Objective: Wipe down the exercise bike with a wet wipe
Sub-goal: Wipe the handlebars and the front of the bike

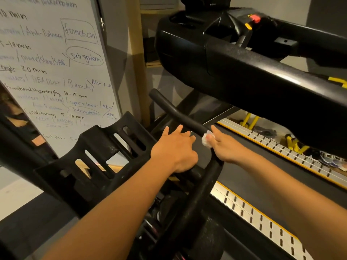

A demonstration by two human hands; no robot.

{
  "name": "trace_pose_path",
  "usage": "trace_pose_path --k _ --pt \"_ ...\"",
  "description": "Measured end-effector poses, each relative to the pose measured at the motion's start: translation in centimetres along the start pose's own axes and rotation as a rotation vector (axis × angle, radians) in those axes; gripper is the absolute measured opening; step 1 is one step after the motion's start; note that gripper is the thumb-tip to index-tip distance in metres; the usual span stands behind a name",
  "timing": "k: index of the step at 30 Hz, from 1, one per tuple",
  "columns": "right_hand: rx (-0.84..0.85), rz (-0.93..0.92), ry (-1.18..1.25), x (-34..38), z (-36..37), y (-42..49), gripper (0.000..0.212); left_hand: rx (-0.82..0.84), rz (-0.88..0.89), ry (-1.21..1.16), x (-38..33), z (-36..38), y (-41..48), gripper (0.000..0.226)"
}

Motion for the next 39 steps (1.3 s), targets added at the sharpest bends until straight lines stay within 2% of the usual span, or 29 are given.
trace_pose_path --k 3,6,8,10,15,17,19,20,22,24,25,28,33,35,37,38,39 --pt "-0.011 -0.040 0.009 3.8 -0.7 4.2 0.052 0.024 -0.012 -0.001 0.1 0.3 -0.1 0.060" --pt "-0.030 -0.184 0.052 9.7 -0.6 7.8 0.044 0.029 -0.035 -0.038 0.1 0.1 -0.3 0.055" --pt "-0.061 -0.258 0.170 12.8 -0.7 9.1 0.047 0.033 -0.032 -0.028 0.1 -0.1 -0.3 0.053" --pt "-0.046 -0.251 0.239 13.6 -0.2 9.9 0.055 0.035 -0.033 -0.024 0.1 -0.1 -0.4 0.052" --pt "0.003 -0.237 -0.365 10.8 0.8 8.7 0.069 -0.002 -0.067 -0.108 0.5 -0.4 -0.5 0.049" --pt "0.030 -0.292 -0.523 8.8 1.0 7.8 0.059 -0.056 -0.147 -0.272 1.6 -0.8 -0.5 0.051" --pt "0.004 -0.301 -0.583 7.1 0.8 7.0 0.046 -0.083 -0.223 -0.413 2.9 -0.9 -0.4 0.061" --pt "-0.021 -0.316 -0.605 6.9 0.8 6.8 0.042 -0.086 -0.240 -0.383 3.3 -1.0 -0.3 0.067" --pt "-0.042 -0.295 -0.610 7.6 1.1 7.3 0.041 -0.119 -0.243 -0.078 4.6 -1.8 0.2 0.075" --pt "-0.076 -0.270 -0.548 9.7 1.1 9.0 0.040 -0.175 -0.246 0.267 7.0 -3.1 0.5 0.078" --pt "-0.107 -0.260 -0.504 10.9 1.1 10.0 0.040 -0.170 -0.283 0.341 8.9 -3.4 0.5 0.079" --pt "-0.231 -0.261 -0.308 14.0 0.7 12.5 0.025 -0.039 -0.365 0.320 14.3 -1.9 0.4 0.079" --pt "-0.349 -0.296 -0.084 19.8 -0.5 16.0 0.037 0.006 -0.293 0.204 15.0 -0.3 0.9 0.074" --pt "-0.248 -0.198 0.144 19.9 -0.7 17.3 0.038 0.012 -0.288 0.201 15.2 -0.3 0.9 0.075" --pt "0.004 -0.045 0.563 18.5 0.4 18.0 0.044 0.015 -0.287 0.189 15.1 -0.3 0.8 0.075" --pt "0.169 -0.001 0.711 18.0 1.3 17.3 0.049 0.015 -0.287 0.187 15.1 -0.3 0.9 0.076" --pt "0.304 0.012 0.760 17.3 1.9 16.4 0.053 0.014 -0.287 0.186 15.1 -0.2 1.0 0.076"
Point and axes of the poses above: each hand's wrist, its own y-axis towards the middle knuckle, its own z-axis out of the palm, x = y × z, the point moved 9 cm from there along y, towards the middle knuckle, and after that the axes turned 3 degrees about z, right-handed, at the moved point
